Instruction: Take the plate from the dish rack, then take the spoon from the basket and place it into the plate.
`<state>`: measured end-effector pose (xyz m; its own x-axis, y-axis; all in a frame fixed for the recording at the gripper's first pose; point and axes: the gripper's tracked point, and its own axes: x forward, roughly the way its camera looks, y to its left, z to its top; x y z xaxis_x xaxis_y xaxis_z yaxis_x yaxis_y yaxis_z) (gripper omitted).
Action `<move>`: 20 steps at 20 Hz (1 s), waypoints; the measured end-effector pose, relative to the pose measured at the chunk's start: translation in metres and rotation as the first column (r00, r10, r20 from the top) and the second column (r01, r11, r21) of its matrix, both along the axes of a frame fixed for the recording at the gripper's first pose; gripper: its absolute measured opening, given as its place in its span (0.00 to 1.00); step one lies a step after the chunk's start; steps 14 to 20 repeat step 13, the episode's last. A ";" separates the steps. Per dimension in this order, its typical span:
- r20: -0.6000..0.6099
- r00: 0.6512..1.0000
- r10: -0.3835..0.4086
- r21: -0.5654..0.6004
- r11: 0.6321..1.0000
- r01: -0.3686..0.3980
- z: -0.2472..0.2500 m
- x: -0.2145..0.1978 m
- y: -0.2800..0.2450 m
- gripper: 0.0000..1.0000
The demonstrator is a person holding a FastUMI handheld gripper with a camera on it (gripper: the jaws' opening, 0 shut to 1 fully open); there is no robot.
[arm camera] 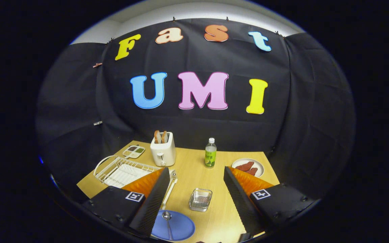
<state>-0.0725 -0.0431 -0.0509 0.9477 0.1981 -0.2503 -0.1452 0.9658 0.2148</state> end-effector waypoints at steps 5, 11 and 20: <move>0.138 0.990 -0.030 0.003 1.000 0.030 0.058 0.000 -0.007 0.98; 0.182 0.982 -0.045 0.008 0.999 0.045 0.077 -0.003 -0.013 0.96; 0.174 0.984 -0.045 0.007 0.999 0.044 0.076 -0.003 -0.013 0.96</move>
